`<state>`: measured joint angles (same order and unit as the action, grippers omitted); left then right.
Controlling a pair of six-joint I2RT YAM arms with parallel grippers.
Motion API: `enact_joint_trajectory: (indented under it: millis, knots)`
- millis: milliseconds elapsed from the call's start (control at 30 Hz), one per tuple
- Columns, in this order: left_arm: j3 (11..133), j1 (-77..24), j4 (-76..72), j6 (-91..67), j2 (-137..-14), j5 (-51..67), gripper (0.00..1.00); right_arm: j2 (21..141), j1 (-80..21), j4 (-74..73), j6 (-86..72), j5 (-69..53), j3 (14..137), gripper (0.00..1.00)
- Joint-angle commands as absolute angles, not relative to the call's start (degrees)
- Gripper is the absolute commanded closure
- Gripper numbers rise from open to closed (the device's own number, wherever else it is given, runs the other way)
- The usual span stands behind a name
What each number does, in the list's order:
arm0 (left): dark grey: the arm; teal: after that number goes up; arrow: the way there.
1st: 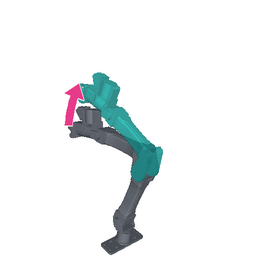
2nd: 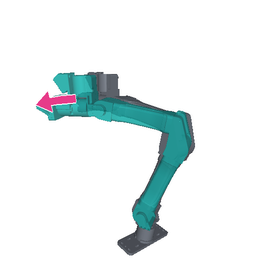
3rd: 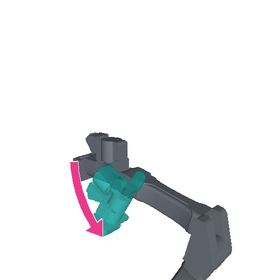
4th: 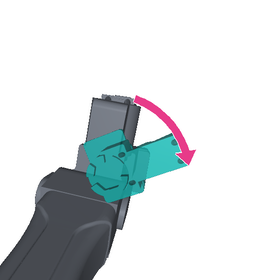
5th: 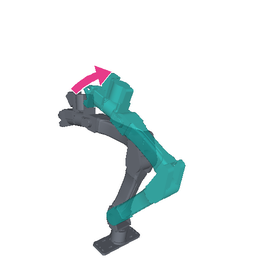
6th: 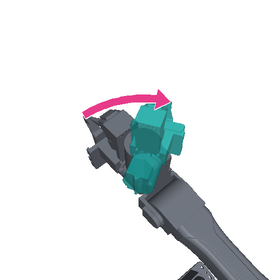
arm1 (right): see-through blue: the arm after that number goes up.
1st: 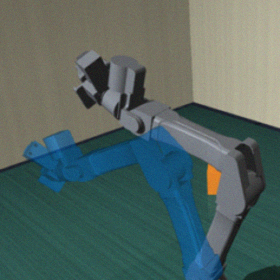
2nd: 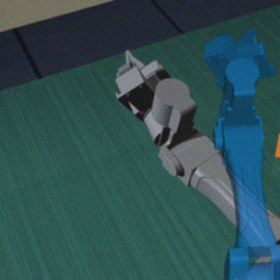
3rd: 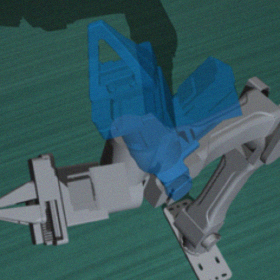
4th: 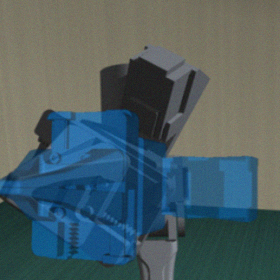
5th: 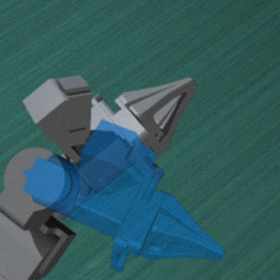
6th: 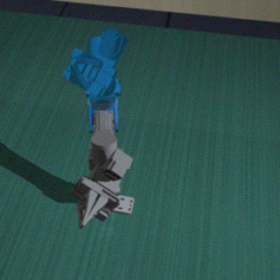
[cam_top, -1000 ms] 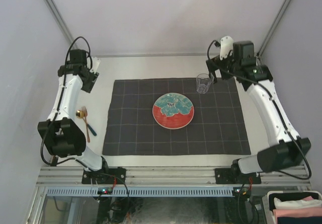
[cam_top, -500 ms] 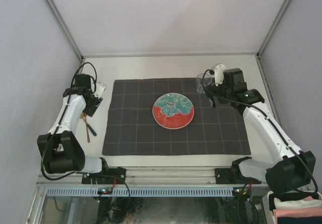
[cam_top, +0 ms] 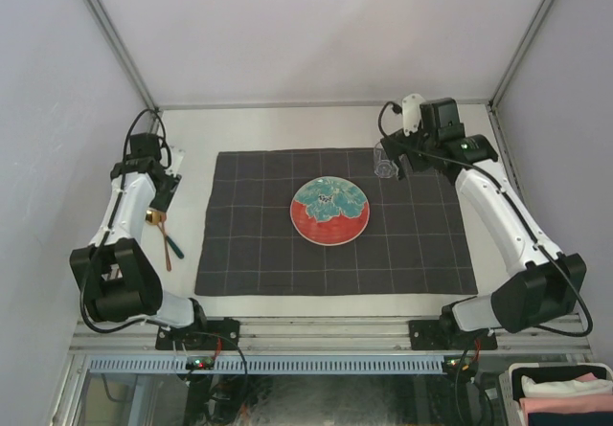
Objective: Set the dinner table for one person
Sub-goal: Pick up the spoon from the center of the board.
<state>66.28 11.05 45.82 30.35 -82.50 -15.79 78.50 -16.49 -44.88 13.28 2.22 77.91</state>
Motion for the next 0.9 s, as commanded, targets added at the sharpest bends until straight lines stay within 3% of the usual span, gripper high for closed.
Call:
enact_joint_trajectory:
  millis: [0, 233, 500, 867]
  knots:
    - [64.3, 12.4, 43.5, 29.4, -81.8, -18.1, 0.47, 80.8, -17.1, -49.1, 13.9, -2.0, 85.5, 0.00]
    - [65.9, 15.7, 48.8, 23.4, -84.2, -15.9, 0.47, 81.8, -21.5, -49.8, 17.1, 1.4, 87.8, 0.00]
    - [59.5, 16.4, 47.7, 18.8, -80.9, -13.3, 0.47, 82.4, -21.7, -50.2, 15.7, 0.2, 89.8, 0.00]
    - [55.3, 18.4, 46.3, 6.4, -80.0, -5.5, 0.49, 90.3, -21.6, -50.2, 13.1, -5.7, 105.0, 0.00]
